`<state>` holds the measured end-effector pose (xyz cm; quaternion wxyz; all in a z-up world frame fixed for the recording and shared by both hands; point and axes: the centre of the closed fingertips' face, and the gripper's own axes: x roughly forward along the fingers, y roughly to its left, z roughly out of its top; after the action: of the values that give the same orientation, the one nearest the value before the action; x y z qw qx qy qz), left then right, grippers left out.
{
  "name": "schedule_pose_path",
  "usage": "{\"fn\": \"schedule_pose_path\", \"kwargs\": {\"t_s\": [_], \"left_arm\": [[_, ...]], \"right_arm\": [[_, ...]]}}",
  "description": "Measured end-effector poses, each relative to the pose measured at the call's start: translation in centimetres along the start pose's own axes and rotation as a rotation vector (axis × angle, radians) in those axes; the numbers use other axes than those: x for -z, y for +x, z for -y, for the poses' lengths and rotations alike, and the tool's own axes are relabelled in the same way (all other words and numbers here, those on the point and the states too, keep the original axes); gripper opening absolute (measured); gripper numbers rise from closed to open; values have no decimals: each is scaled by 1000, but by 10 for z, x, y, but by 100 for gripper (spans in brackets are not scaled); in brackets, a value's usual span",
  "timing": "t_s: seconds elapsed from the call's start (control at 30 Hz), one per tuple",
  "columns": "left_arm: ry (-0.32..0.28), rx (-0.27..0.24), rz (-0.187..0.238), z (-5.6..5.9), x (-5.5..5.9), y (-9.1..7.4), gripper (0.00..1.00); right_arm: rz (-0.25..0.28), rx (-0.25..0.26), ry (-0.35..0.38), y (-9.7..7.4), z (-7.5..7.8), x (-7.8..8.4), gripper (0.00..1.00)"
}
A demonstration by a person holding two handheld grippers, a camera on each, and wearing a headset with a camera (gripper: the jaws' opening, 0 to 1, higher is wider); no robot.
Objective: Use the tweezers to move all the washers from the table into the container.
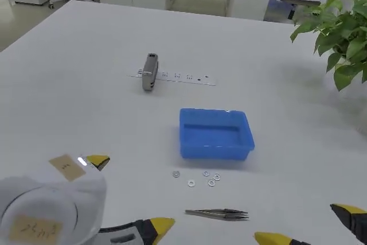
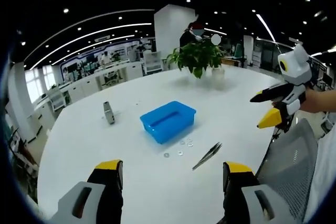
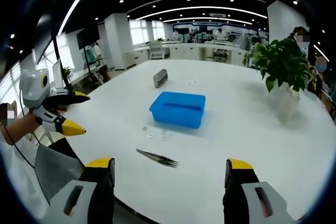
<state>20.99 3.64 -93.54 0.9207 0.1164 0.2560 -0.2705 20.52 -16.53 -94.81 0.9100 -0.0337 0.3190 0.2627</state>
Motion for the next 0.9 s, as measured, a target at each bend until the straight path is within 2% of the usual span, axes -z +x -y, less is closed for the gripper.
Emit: {"fn": "schedule_pose_path", "kwargs": {"t_s": [0.17, 0.33, 0.4, 0.47, 0.53, 0.63, 0.73, 0.77, 0.83, 0.9], "left_arm": [[22, 45, 12, 5, -6, 15, 72], [79, 93, -8, 11, -6, 31, 62], [123, 153, -36, 18, -2, 39, 58], [139, 239, -71, 27, 5, 46, 48], [139, 265, -111, 28, 12, 55, 40], [160, 297, -138, 31, 16, 67, 28], [186, 342, -182, 38, 24, 79, 24], [223, 365, -210, 42, 29, 83, 22], [277, 388, -228, 47, 36, 94, 17], [314, 420, -279, 52, 47, 102, 17]], "right_arm": [[6, -7, -16, 3, 4, -4, 85], [12, -3, 12, 4, 11, -5, 82], [12, -11, 19, 5, 10, -4, 81], [0, -17, 11, 8, 11, 0, 81], [-22, -18, 5, 10, 13, 4, 80], [-24, -29, 21, 10, 13, 5, 80], [-36, -37, 28, 12, 13, 8, 80], [-41, -38, 27, 12, 13, 10, 80], [-51, -39, 26, 13, 14, 12, 80], [-58, -39, 33, 13, 17, 14, 80]]}}
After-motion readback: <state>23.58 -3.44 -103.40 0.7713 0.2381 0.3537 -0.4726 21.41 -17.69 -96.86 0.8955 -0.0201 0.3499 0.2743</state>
